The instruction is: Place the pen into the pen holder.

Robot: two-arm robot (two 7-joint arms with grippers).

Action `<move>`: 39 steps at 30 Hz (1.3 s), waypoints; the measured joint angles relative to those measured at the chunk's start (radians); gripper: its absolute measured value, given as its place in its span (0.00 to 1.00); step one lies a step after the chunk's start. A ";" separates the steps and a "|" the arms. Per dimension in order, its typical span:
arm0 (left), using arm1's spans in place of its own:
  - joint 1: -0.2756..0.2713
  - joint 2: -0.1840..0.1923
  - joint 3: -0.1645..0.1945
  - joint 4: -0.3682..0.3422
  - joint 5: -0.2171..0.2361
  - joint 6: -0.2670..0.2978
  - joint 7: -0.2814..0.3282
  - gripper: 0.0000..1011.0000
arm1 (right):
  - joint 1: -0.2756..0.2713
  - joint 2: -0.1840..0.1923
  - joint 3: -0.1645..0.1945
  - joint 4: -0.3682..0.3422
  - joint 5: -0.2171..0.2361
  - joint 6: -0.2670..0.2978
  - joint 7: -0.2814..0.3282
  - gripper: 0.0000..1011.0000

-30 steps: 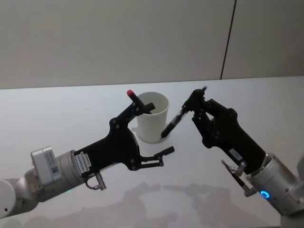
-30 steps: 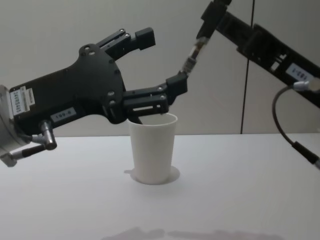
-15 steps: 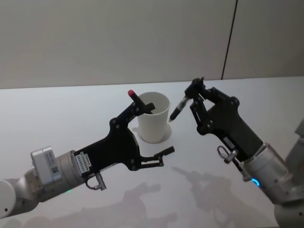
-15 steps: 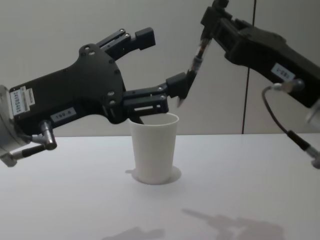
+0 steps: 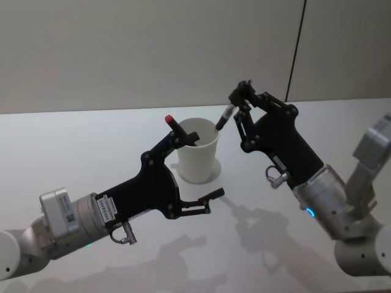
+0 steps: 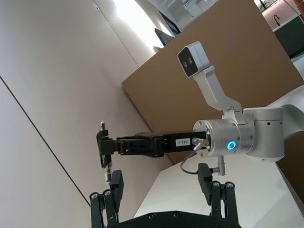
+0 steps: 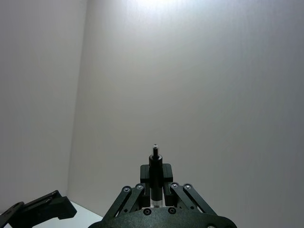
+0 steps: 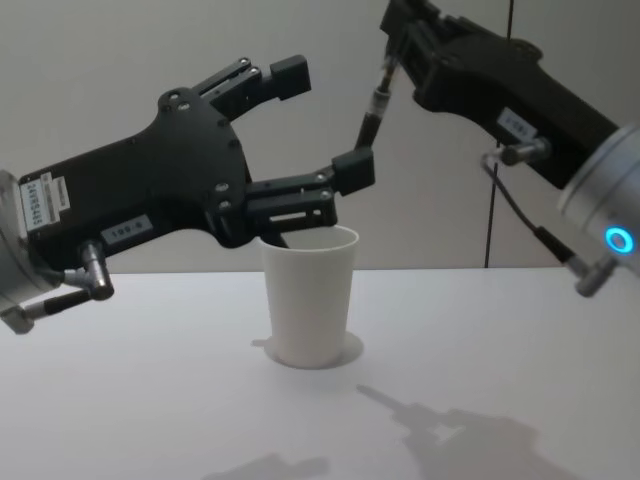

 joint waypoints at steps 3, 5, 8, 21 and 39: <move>0.000 0.000 0.000 0.000 0.000 0.000 0.000 0.99 | 0.017 -0.013 -0.003 0.023 -0.011 -0.009 -0.001 0.14; 0.000 0.000 0.000 0.000 0.000 0.000 0.000 0.99 | 0.030 -0.021 -0.005 0.041 -0.018 -0.014 -0.002 0.14; 0.000 0.000 0.000 0.000 0.000 0.000 0.000 0.99 | 0.042 -0.030 -0.007 0.060 -0.025 -0.016 -0.002 0.14; 0.000 0.000 0.000 0.000 0.000 0.000 0.000 0.99 | 0.103 -0.076 -0.023 0.152 -0.117 0.000 -0.058 0.14; 0.000 0.000 0.000 0.000 0.000 0.000 0.000 0.99 | 0.171 -0.123 -0.034 0.267 -0.199 0.030 -0.128 0.14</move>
